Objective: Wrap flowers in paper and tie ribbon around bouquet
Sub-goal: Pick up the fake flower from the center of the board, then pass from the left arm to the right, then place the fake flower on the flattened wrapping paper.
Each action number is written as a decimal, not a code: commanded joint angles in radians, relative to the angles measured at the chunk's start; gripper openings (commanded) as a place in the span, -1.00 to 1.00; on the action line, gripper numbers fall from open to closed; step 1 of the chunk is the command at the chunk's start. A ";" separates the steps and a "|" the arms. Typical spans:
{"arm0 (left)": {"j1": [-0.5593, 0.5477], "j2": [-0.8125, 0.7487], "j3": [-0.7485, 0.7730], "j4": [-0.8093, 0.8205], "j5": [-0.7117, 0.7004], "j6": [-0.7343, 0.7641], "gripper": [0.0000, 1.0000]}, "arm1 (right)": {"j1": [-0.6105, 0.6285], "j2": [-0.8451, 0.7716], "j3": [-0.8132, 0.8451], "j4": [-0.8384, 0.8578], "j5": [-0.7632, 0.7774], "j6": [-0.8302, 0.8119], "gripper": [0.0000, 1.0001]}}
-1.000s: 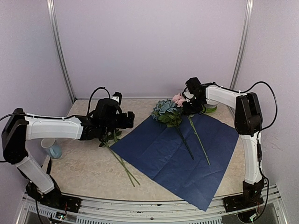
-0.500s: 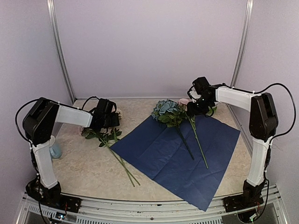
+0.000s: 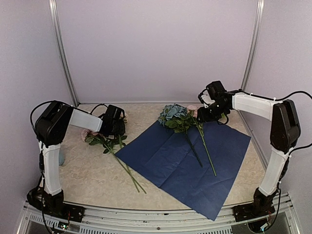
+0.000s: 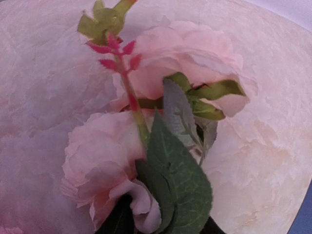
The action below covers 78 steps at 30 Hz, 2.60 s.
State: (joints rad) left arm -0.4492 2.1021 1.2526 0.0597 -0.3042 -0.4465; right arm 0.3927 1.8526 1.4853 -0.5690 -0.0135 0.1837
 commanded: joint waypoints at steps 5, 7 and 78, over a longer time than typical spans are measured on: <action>0.003 -0.086 -0.084 0.094 -0.008 -0.003 -1.00 | 0.016 -0.115 -0.022 0.026 -0.050 0.006 0.01; -0.004 -0.178 -0.135 0.164 -0.029 0.019 -1.00 | 0.018 -0.135 -0.023 0.026 -0.053 0.003 0.01; -0.311 -0.665 -0.555 -0.072 -0.366 -0.460 0.79 | 0.379 0.081 0.022 -0.157 0.416 -0.073 -1.00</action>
State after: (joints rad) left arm -0.7696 1.4044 0.6968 0.0433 -0.6621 -0.8120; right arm 0.7692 1.8751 1.4696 -0.6735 0.3256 0.1246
